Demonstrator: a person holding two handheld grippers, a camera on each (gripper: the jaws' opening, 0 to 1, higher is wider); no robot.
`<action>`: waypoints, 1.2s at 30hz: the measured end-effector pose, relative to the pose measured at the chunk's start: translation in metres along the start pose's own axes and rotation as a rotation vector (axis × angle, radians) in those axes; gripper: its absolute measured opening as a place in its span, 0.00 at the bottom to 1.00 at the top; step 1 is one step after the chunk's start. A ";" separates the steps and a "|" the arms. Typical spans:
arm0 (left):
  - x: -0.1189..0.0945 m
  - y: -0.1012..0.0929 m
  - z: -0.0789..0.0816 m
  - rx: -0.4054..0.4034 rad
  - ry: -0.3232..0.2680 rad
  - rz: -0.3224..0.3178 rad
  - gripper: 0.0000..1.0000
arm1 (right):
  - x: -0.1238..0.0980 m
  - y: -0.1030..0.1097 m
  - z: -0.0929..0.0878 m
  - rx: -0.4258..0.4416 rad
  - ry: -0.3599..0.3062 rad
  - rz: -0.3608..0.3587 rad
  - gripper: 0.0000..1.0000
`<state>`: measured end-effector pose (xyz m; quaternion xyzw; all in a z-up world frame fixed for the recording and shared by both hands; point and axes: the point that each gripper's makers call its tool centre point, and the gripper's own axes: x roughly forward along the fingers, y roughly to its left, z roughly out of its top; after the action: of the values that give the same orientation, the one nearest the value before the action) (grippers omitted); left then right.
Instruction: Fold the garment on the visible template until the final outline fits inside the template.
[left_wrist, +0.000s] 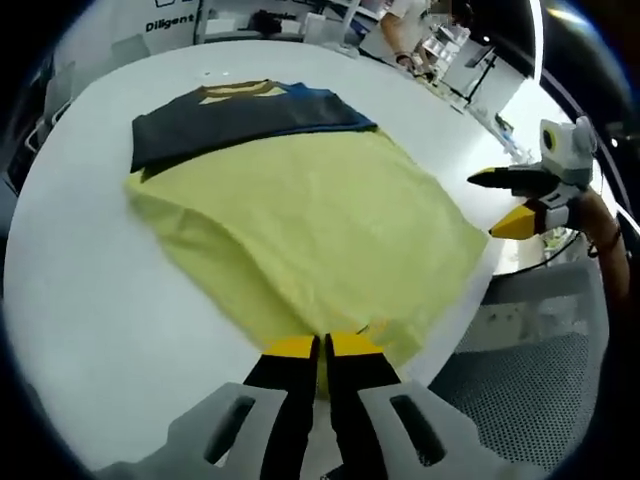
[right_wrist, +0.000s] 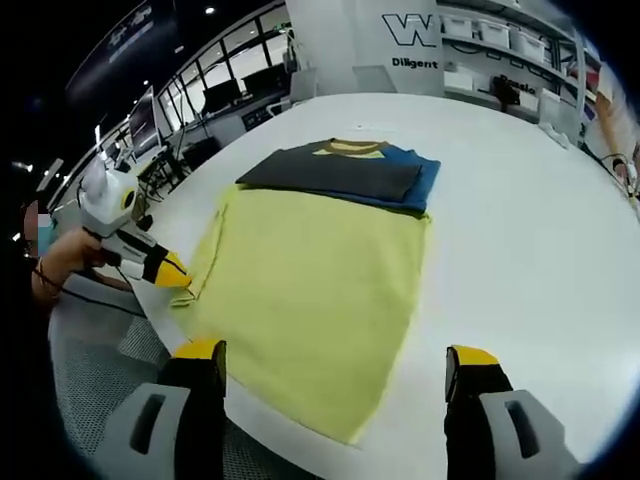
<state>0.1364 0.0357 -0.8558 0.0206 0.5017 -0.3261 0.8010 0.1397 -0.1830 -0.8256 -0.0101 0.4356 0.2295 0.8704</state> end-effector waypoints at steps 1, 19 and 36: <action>-0.002 0.000 0.000 -0.001 -0.002 0.002 0.00 | 0.000 0.000 0.000 -0.001 0.000 0.001 0.89; -0.061 0.048 -0.049 -0.029 0.133 0.161 0.00 | -0.006 0.007 -0.002 -0.002 -0.021 0.023 0.94; -0.058 0.068 -0.079 -0.099 0.205 0.189 0.00 | -0.012 0.012 0.010 -0.008 -0.086 0.043 0.99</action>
<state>0.0944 0.1467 -0.8673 0.0615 0.5921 -0.2201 0.7728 0.1362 -0.1745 -0.8085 0.0056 0.3970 0.2499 0.8831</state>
